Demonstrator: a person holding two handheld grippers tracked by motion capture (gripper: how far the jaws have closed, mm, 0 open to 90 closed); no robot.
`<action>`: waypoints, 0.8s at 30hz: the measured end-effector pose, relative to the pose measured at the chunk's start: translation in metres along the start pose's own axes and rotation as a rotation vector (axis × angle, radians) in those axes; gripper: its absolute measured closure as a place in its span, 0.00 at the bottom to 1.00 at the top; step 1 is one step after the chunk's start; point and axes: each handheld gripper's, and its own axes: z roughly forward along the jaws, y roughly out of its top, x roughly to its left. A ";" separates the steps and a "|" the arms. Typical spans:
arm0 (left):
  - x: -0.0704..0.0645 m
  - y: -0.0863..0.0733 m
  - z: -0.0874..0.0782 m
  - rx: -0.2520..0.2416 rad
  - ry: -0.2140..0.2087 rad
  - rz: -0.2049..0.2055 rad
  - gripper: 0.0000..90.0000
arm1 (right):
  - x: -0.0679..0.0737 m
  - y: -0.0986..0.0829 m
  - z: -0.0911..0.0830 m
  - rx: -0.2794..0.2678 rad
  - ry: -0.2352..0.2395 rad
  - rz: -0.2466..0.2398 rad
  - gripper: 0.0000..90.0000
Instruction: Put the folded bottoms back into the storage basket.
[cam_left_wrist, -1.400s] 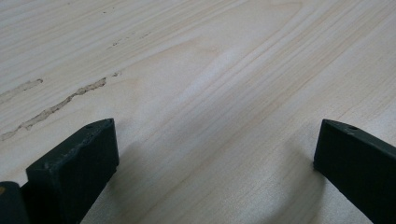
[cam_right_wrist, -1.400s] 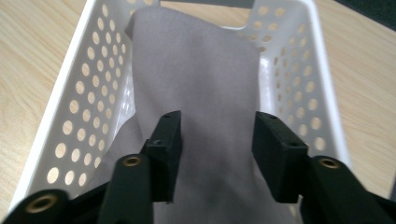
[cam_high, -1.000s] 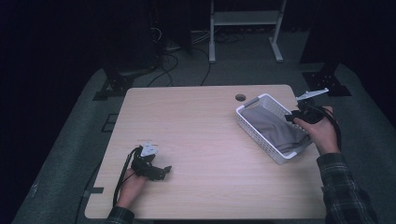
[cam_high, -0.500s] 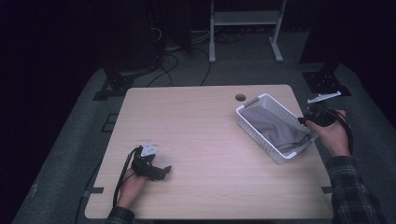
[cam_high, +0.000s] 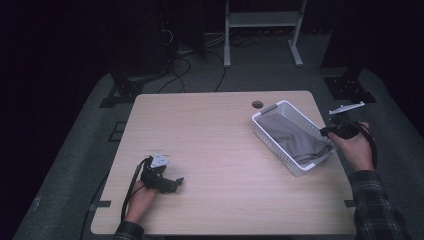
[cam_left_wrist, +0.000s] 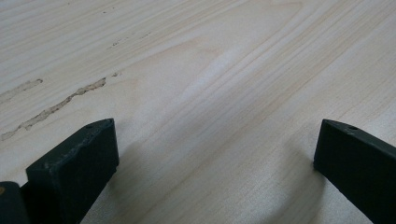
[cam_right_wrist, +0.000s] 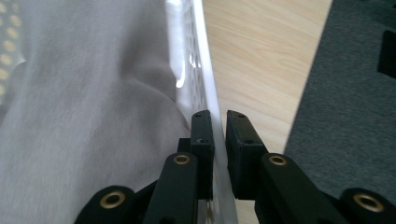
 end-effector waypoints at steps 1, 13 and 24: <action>0.000 0.000 0.000 0.000 0.000 0.000 0.00 | 0.001 0.000 0.000 0.000 0.005 0.002 0.90; 0.000 0.000 0.000 0.003 -0.001 0.001 0.00 | 0.036 0.002 -0.003 0.001 0.091 -0.010 0.92; 0.000 0.000 0.000 0.003 -0.001 0.001 0.00 | 0.069 0.009 -0.001 0.010 0.118 -0.047 0.91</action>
